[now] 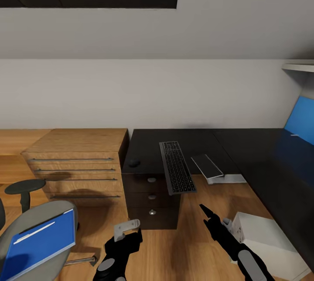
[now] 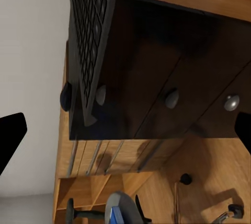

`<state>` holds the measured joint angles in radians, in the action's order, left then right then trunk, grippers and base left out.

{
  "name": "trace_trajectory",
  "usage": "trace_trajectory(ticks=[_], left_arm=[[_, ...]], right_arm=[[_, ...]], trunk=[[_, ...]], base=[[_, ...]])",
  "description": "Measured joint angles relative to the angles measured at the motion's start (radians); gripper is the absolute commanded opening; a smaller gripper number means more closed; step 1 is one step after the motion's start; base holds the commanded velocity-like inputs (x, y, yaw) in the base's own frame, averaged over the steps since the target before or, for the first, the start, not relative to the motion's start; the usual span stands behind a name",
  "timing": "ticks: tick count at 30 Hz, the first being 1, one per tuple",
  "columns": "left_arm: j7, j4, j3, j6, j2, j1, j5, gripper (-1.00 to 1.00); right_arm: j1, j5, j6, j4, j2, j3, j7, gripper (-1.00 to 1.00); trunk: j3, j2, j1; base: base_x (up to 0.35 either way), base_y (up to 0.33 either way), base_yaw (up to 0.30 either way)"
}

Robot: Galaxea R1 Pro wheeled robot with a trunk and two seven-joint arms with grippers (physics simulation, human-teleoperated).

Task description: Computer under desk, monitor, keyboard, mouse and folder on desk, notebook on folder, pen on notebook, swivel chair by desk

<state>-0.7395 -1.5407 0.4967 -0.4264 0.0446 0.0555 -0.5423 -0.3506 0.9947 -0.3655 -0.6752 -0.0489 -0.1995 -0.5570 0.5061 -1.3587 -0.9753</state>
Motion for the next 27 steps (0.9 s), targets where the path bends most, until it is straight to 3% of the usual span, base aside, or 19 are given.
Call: trace_trajectory(ticks=[8,16,27], left_arm=[[0.001,0.004,0.047,0.003,-0.005,-0.010,-0.001,1.00],[0.002,0.006,0.053,0.002,-0.008,-0.012,-0.001,1.00],[0.002,0.006,0.056,0.003,-0.009,-0.013,-0.001,1.00]], right_arm=[[0.000,-0.002,0.001,0.002,0.003,0.003,0.001,1.00],[0.000,-0.003,0.003,0.000,0.009,0.004,0.001,1.00],[0.000,-0.004,0.003,0.002,0.009,0.004,0.001,1.00]], trunk=[[0.000,0.000,0.000],[0.000,0.000,0.000],[0.000,0.000,0.000]], base=[[0.021,0.000,0.000],[0.096,0.000,0.000],[0.248,0.000,0.000]])
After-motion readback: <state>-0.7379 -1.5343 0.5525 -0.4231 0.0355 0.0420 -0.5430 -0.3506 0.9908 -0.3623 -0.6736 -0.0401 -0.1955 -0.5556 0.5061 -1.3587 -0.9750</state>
